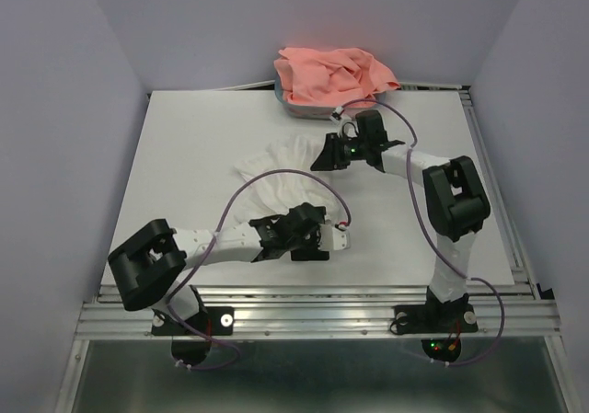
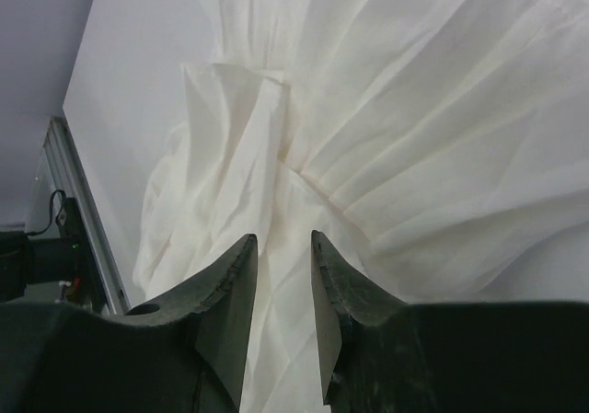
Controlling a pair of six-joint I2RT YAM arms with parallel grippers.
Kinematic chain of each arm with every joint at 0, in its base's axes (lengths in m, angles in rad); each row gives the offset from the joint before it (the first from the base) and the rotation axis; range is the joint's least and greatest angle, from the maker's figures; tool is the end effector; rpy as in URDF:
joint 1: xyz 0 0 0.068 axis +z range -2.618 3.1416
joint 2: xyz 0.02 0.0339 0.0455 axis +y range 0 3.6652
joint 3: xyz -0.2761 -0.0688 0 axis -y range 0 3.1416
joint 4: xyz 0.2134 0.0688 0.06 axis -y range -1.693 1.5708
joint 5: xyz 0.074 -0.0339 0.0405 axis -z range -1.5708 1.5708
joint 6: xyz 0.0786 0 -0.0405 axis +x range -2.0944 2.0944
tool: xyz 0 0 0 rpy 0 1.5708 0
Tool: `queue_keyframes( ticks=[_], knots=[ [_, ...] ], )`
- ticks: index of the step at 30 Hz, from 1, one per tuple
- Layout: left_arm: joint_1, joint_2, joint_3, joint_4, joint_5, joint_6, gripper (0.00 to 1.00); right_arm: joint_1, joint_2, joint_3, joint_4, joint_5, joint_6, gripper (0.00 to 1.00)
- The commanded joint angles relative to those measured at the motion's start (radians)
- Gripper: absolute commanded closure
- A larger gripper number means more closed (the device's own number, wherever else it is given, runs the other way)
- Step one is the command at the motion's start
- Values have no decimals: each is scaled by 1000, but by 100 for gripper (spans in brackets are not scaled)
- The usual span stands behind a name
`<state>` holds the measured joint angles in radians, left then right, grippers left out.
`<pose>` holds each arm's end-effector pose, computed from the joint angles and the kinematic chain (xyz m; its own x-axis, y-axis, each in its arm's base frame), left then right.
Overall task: Fold and stack the skirts
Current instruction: Fold the skirt
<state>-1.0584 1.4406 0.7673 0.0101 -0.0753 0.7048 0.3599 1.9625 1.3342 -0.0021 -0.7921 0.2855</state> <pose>0.1564 -0.2660 0.2073 0.3143 0.7589 -0.5703 0.8354 0.0641 0.5458 0.3899 0.2065 0.2156 -0.7506 -0.0711 -0.6569 -0.5983 0.4949 0.6301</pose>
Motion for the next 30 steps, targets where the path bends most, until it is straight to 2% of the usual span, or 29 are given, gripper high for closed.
queue_keyframes(
  ticks=[1, 4, 8, 11, 17, 21, 27, 29, 30],
  knots=[
    [-6, 72, 15, 53, -32, -31, 8, 27, 53, 46, 120, -9, 37, 65],
    [-5, 124, 26, 74, -108, -48, 11, 54, 94, 31, 123, -10, 17, 65],
    [-3, 172, 38, 96, -211, -67, 22, 88, 128, -1, 102, 2, -26, 65],
    [-5, 165, 33, 103, -236, -61, 29, 97, 125, -53, 94, 14, -55, 66],
    [-5, 165, 33, 74, -262, -47, 54, 117, 84, -124, 54, 28, -109, 66],
    [-6, 136, 52, 7, -212, -50, 100, 117, 49, -133, 21, 37, -138, 66],
    [-26, -4, 107, -217, -17, -82, 100, 117, -45, -11, -84, 80, -178, 62],
    [-38, -35, 119, -295, 49, -113, 100, 108, -59, 78, -88, 106, -164, 55],
    [-49, -60, 122, -336, 63, -125, 100, 99, -48, 110, -88, 114, -158, 45]
  ],
)
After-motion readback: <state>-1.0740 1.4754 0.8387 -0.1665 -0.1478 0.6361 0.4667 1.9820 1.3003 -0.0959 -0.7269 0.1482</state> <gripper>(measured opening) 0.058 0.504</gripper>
